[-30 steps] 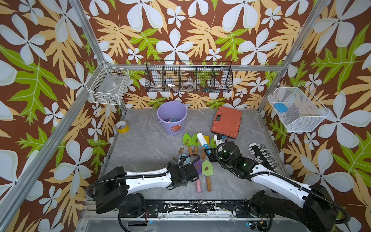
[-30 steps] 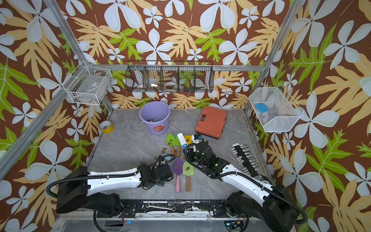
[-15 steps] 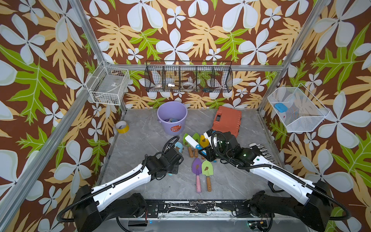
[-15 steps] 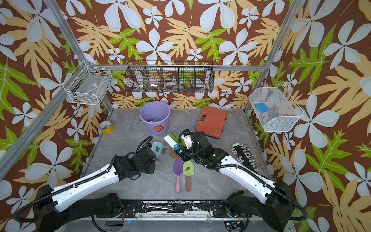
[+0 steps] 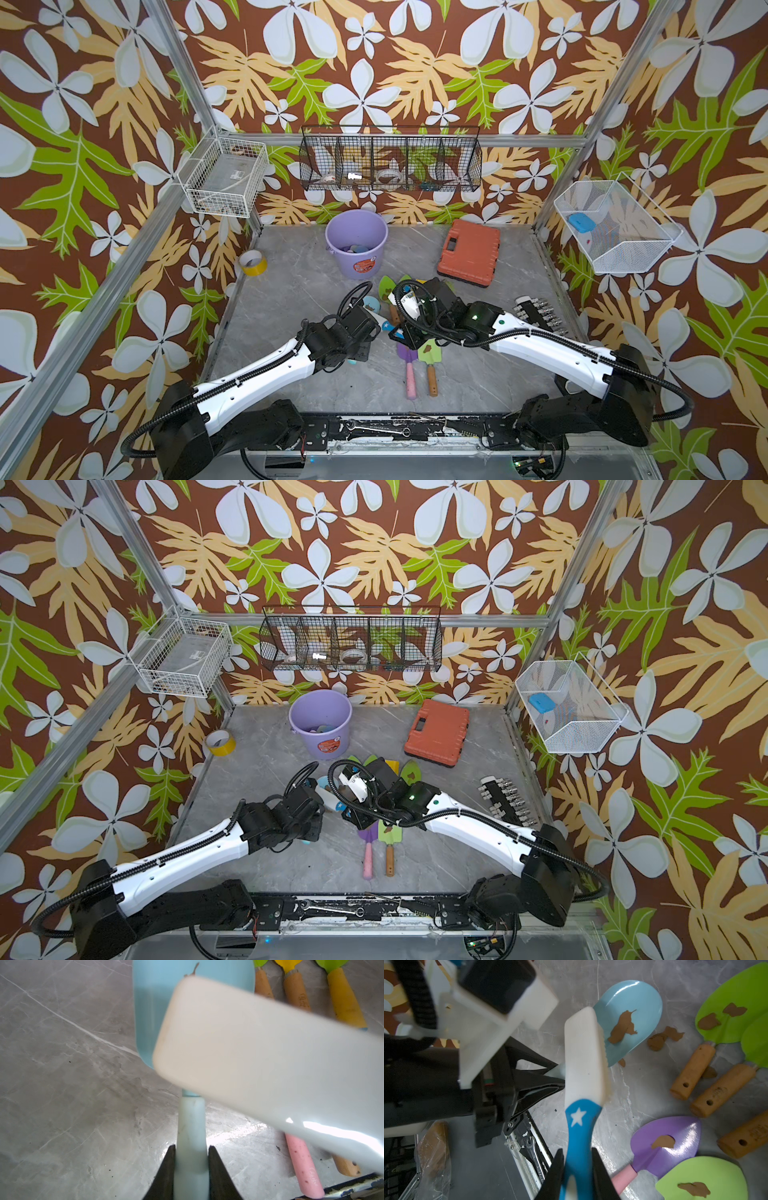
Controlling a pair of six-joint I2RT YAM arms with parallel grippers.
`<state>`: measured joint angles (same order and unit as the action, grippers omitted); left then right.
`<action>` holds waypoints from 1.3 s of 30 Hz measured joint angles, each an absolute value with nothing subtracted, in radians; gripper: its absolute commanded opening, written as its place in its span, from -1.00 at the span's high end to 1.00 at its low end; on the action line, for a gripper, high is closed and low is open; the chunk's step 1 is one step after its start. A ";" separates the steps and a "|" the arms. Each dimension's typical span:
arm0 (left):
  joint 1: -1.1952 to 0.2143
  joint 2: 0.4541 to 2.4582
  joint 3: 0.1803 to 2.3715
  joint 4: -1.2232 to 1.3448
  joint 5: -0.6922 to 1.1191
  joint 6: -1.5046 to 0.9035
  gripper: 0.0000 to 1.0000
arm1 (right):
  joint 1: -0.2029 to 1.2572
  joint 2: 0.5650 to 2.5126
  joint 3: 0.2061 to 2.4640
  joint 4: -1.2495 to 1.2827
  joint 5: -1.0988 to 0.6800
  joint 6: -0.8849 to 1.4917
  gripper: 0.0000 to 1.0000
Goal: Brush the soil off the hand trowel and place it into the bucket
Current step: Brush off the soil from the hand trowel.
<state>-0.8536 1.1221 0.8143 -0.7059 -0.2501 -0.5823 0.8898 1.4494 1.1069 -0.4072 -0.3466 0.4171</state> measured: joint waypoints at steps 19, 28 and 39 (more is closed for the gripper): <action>-0.851 1.161 0.804 -0.691 -0.234 -0.577 1.00 | 0.904 1.504 1.152 -0.411 -0.205 0.432 1.00; -0.845 1.167 0.810 -0.684 -0.223 -0.570 1.00 | 0.810 1.579 1.143 -0.381 -0.227 0.419 1.00; -0.839 1.166 0.805 -0.658 -0.219 -0.566 1.00 | 0.843 1.559 1.107 -0.255 -0.432 0.460 1.00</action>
<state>-0.8387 1.1660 0.8051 -0.6582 -0.2192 -0.5659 0.8433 1.5593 1.1069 -0.2550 -0.4324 0.4599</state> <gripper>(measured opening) 0.245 0.199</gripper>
